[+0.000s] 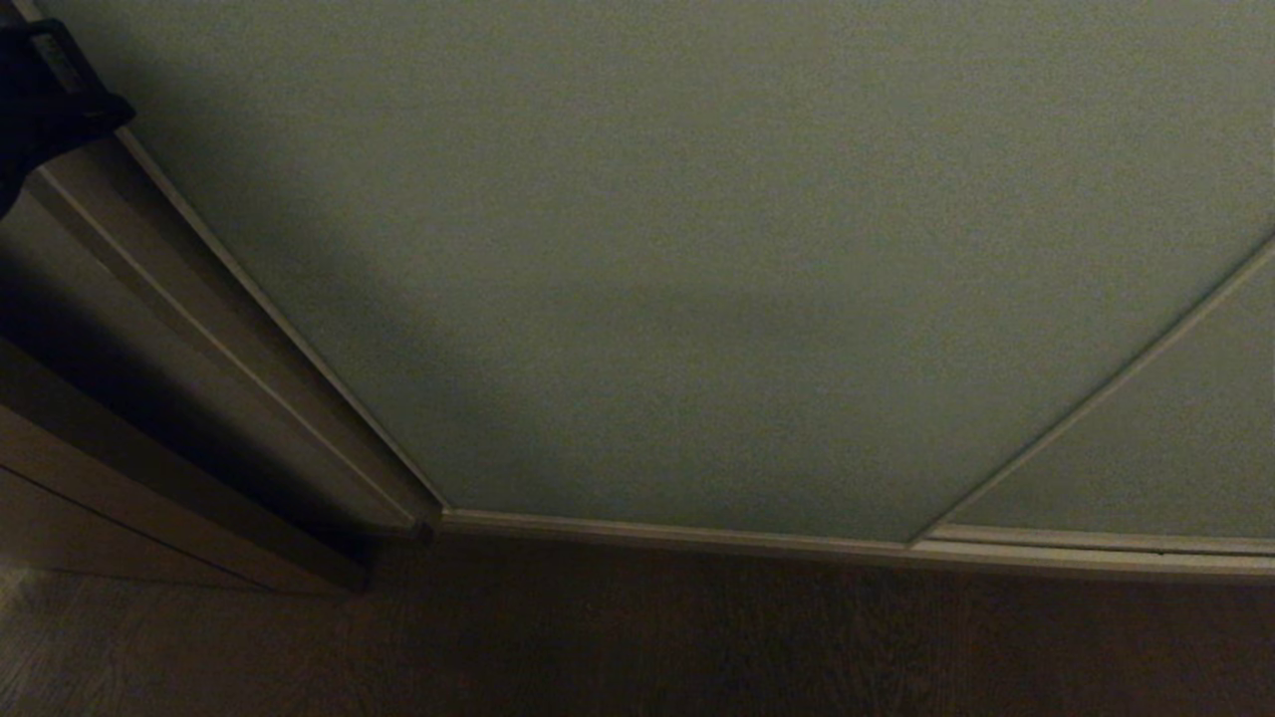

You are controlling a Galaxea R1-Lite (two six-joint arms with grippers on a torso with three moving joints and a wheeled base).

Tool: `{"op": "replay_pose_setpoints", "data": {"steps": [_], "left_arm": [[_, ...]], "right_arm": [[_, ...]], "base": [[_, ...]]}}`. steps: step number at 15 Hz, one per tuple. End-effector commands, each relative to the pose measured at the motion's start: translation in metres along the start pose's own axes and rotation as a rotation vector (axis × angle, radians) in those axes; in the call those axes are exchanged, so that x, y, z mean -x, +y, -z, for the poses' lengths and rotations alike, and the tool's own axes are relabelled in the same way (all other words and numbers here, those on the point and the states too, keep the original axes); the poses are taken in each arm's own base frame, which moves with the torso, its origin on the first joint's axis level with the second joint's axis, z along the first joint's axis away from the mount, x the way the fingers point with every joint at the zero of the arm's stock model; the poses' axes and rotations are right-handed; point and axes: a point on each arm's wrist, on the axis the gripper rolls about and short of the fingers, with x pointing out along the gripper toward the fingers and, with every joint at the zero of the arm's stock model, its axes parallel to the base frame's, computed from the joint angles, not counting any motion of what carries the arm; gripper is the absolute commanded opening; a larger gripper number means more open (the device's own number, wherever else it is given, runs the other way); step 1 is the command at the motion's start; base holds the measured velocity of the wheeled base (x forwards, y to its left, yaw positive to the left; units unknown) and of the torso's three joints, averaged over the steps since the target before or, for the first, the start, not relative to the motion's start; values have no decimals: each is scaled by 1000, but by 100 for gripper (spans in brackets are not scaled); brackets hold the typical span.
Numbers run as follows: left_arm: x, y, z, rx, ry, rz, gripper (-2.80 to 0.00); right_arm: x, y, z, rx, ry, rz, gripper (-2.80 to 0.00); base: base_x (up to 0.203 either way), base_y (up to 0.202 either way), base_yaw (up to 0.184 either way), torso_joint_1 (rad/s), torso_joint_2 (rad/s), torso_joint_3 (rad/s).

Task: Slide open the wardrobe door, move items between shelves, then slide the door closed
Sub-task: Open the door

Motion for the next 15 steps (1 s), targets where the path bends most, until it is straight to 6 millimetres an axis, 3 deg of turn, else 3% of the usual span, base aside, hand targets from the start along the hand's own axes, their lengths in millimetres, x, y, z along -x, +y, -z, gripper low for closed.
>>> {"op": "replay_pose_setpoints", "data": {"steps": [1,5,15], "left_arm": [[-3,-2,2,0,3,40,-280],[10,0,-11,6,-21,135,-280],[22,-14,-3,-11,128,386,-280]], "right_arm": [[0,0,0,1,2,-1,-280],[0,0,0,1,0,-1,-280],[0,0,0,1,2,-1,-280]], "base": [[0,0,0,0,0,0],[0,0,0,0,0,0],[0,0,0,0,0,0]]}}
